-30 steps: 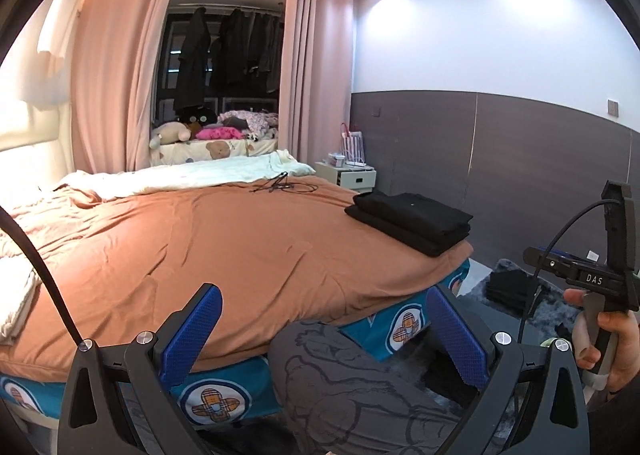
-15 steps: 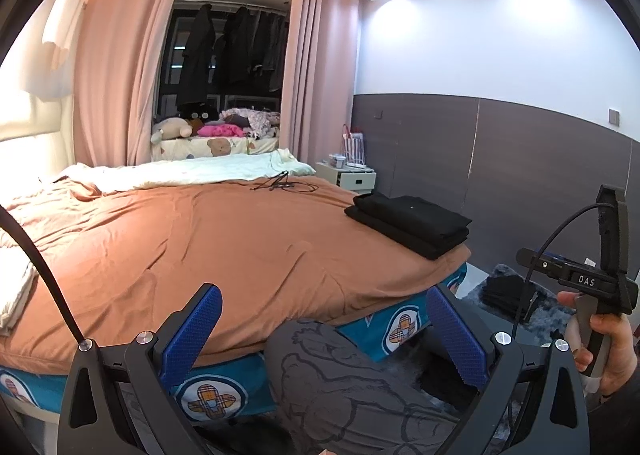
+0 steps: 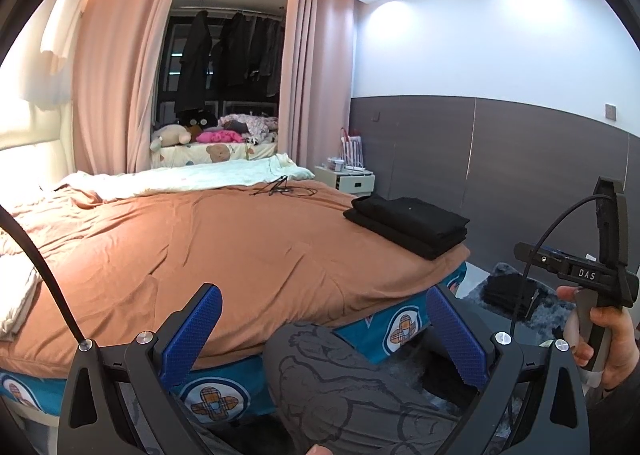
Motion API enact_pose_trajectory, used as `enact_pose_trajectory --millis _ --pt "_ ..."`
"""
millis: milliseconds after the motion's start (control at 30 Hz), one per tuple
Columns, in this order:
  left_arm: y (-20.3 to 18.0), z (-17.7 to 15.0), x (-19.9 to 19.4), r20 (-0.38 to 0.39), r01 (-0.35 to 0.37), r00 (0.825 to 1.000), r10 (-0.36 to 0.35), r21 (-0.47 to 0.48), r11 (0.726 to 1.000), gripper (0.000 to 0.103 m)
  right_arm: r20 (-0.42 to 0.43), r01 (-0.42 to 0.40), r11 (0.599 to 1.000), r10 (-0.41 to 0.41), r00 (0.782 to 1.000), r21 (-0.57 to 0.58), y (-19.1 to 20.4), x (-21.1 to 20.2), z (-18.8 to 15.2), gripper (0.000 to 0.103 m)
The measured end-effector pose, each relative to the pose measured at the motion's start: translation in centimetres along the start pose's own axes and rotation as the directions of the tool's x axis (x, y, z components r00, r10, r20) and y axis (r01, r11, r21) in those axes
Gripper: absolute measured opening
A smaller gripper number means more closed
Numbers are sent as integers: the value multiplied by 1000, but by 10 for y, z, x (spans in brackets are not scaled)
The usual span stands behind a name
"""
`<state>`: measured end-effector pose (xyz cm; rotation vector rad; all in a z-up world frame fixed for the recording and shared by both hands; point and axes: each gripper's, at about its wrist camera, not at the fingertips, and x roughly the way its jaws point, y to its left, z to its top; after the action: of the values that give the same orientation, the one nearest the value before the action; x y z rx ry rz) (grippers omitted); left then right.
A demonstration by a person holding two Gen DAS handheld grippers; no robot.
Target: Fold large clothes
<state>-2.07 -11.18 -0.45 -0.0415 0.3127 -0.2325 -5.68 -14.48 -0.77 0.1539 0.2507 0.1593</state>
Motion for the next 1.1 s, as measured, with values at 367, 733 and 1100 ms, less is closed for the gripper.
enact_pose_trajectory --millis 367,733,1100 --pt "1 1 -4 5 -10 1000 10 -11 1000 103 5 19 1000 -19 1000 -21 -4 -4 1 94" --pt "-2 2 -8 22 -24 999 25 -16 1000 103 4 12 1000 -12 1000 -17 -11 -3 4 94" --pt "0 3 -10 27 -31 999 32 -24 999 103 -2 8 1000 -8 1000 -21 -15 -3 4 94"
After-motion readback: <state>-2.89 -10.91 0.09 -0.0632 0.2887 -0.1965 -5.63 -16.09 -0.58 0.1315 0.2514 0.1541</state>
